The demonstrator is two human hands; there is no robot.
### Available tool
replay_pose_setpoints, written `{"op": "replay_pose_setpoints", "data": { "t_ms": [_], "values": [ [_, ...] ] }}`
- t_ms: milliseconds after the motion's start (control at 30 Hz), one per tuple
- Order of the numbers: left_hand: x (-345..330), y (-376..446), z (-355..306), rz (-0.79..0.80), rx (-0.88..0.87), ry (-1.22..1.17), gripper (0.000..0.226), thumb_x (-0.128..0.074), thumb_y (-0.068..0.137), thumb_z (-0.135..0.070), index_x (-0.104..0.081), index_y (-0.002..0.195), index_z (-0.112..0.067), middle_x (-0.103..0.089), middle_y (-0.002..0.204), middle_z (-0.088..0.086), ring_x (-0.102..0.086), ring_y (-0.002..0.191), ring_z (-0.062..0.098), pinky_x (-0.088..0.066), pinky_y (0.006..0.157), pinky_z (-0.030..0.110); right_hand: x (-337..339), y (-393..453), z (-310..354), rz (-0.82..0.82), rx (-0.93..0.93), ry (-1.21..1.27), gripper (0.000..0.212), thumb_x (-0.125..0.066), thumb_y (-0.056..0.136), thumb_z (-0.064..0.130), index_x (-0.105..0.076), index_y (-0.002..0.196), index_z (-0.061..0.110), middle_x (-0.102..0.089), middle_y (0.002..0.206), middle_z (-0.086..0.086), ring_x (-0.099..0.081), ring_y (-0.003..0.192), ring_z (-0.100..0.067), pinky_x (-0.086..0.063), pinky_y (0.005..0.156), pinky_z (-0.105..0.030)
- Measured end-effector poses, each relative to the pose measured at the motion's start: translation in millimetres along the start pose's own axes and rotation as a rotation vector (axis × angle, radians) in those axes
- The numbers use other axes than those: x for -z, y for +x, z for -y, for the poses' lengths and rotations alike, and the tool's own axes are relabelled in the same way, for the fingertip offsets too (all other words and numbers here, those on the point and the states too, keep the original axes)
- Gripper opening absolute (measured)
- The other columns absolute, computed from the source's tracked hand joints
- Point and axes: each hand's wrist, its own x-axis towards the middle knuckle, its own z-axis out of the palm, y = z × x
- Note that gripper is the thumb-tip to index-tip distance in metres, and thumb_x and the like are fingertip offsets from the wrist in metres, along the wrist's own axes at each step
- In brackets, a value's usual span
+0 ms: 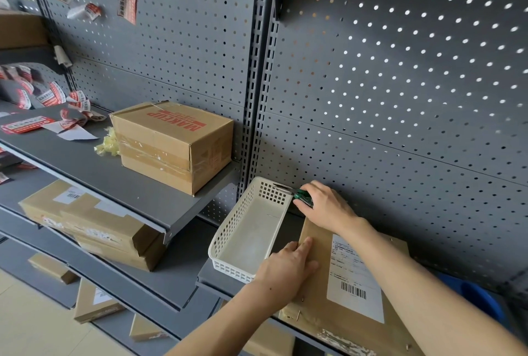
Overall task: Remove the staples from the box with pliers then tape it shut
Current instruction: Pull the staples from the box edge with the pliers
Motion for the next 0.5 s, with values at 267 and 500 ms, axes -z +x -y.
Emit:
{"op": "replay_pose_setpoints", "data": {
  "t_ms": [267,500],
  "values": [
    [-2,5,1,0.005,0.013,0.007,0.062,-0.033,0.103,-0.055,-0.013,0.158,-0.034,-0.032,0.159,0.003,-0.053,0.129,0.032,-0.046,0.105,0.045,9,-17,-11,-0.073,-0.018,-0.056,0.044,-0.053,0.102,0.053,-0.061,0.130,0.020,-0.062,0.121,0.002,-0.064,0.104,-0.022,-0.055,0.086,-0.038],
    [1,5,0,0.007,-0.007,-0.001,0.062,-0.037,0.103,-0.052,-0.016,0.158,-0.032,-0.036,0.157,0.007,-0.051,0.131,0.030,-0.044,0.108,0.041,18,-44,-35,-0.154,-0.044,-0.133,0.048,-0.050,0.101,0.055,-0.063,0.133,0.020,-0.066,0.124,0.002,-0.067,0.102,-0.022,-0.051,0.091,-0.039]
  ]
}}
